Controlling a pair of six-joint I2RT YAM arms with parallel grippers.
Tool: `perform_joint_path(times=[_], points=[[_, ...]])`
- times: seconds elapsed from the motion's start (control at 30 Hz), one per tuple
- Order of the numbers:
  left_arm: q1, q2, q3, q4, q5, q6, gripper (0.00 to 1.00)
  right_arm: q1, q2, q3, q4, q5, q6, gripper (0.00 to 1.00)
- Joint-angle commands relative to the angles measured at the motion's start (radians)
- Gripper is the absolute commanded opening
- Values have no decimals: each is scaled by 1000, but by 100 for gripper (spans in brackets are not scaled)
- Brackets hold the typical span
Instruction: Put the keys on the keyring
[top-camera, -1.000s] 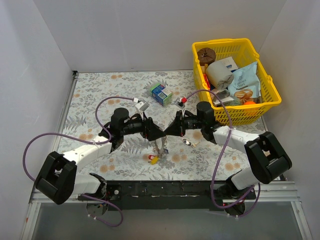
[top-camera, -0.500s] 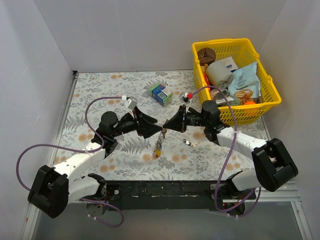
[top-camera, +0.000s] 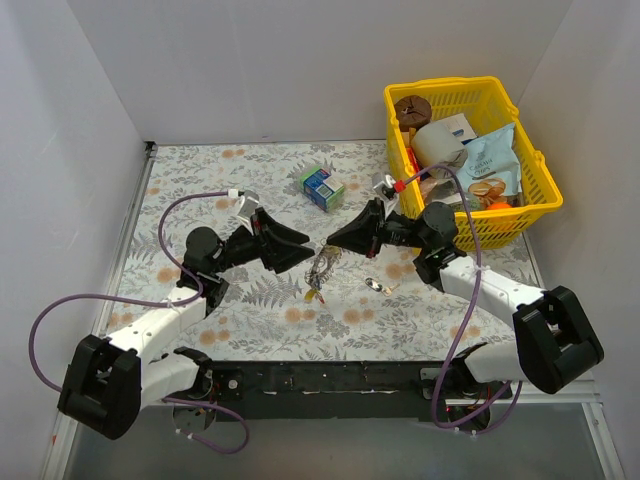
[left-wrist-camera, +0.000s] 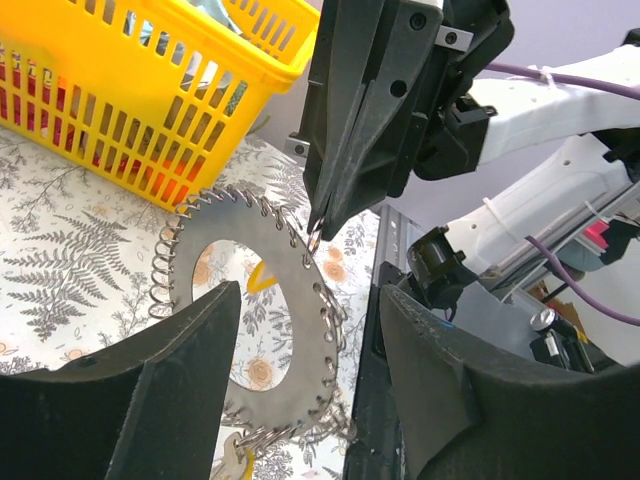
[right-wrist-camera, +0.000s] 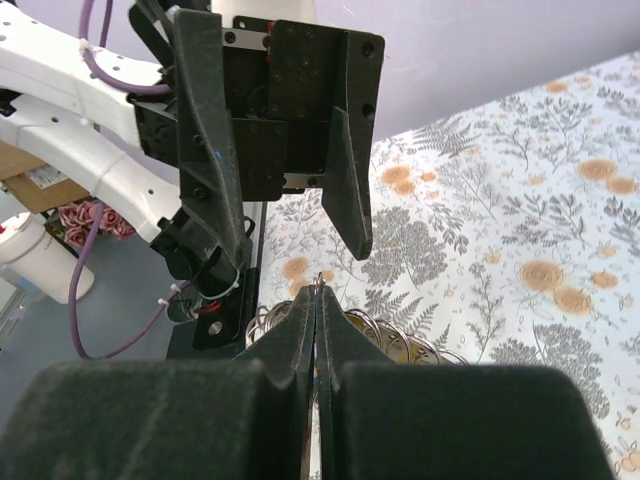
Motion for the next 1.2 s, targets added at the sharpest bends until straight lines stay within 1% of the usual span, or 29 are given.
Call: perform_joint_path(times=[0.0,0.17,0.2,0.3,0.37,0.4,0.43,0.63,0.83,0.87,1.17], points=[[25,-11,-8,101,95,-46,56,-9,-23,-7,238,-58,86,1],[36,19,-5,203,133,-103,54,-9,-5,5,293,-98,126,1],[37,26,1,207,138,-109,51,-9,-3,7,296,-101,137,1],[37,63,30,207,171,-112,45,-8,4,7,305,-101,145,1],[36,90,42,207,190,-116,43,-9,15,16,299,-109,149,1],[36,100,48,212,193,-120,40,-9,20,18,301,-112,155,1],[34,107,51,230,199,-127,39,-9,26,18,308,-113,164,1],[34,152,62,322,201,-185,36,-9,24,5,308,-107,166,1],[13,181,91,301,208,-172,33,-9,17,4,285,-103,149,1],[7,183,91,304,208,-172,31,-9,17,4,284,-101,149,1],[-22,193,105,284,199,-150,30,-9,14,-1,272,-98,142,1]])
